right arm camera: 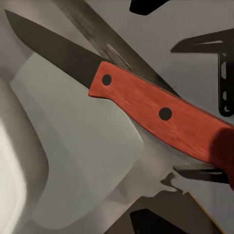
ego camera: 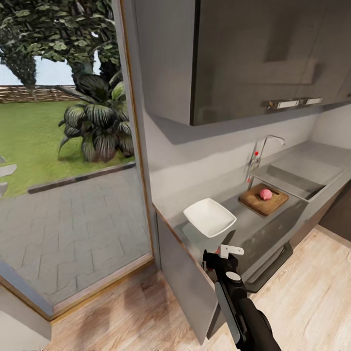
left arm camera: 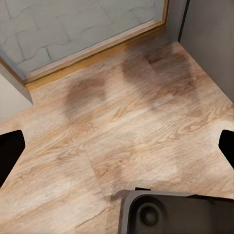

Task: In the kitchen, take the Vidalia onion out of the sink, dice it on the chopping board with the paring knife, put the diced onion into the bowl on the countertop, then place both the paring knife and the chopping board into the sink.

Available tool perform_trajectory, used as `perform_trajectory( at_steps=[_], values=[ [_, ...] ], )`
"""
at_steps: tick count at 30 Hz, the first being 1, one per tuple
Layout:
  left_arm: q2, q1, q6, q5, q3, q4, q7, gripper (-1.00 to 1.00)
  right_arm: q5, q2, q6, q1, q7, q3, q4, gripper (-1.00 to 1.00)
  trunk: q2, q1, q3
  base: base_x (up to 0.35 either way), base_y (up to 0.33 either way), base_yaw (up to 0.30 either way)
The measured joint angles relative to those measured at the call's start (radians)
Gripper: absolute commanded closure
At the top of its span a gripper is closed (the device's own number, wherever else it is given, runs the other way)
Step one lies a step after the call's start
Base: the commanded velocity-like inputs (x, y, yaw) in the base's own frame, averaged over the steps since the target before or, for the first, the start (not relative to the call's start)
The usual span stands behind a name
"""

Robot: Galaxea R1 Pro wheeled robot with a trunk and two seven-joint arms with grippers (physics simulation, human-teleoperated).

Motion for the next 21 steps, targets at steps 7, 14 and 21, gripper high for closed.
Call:
perform_trajectory(
  at_steps=[7, 14, 21],
  values=[
    [0.000, 0.000, 0.000, 0.000, 0.000, 0.000, 0.000, -1.00, 0.000, 0.000, 0.000, 0.000, 0.000, 0.000, 0.000, -1.00, 0.000, 0.000, -0.010, 0.000, 0.000, 0.000],
    [0.000, 0.000, 0.000, 0.000, 0.000, 0.001, 0.000, -1.00, 0.000, 0.000, -0.001, 0.000, 0.000, 0.000, 0.007, -1.00, 0.000, 0.000, -0.020, 0.000, 0.000, 0.000],
    [0.000, 0.000, 0.000, 0.000, 0.000, 0.002, 0.000, -1.00, 0.000, 0.000, -0.001, 0.000, 0.000, 0.000, 0.014, -1.00, 0.000, 0.000, -0.030, 0.000, 0.000, 0.000]
  ],
)
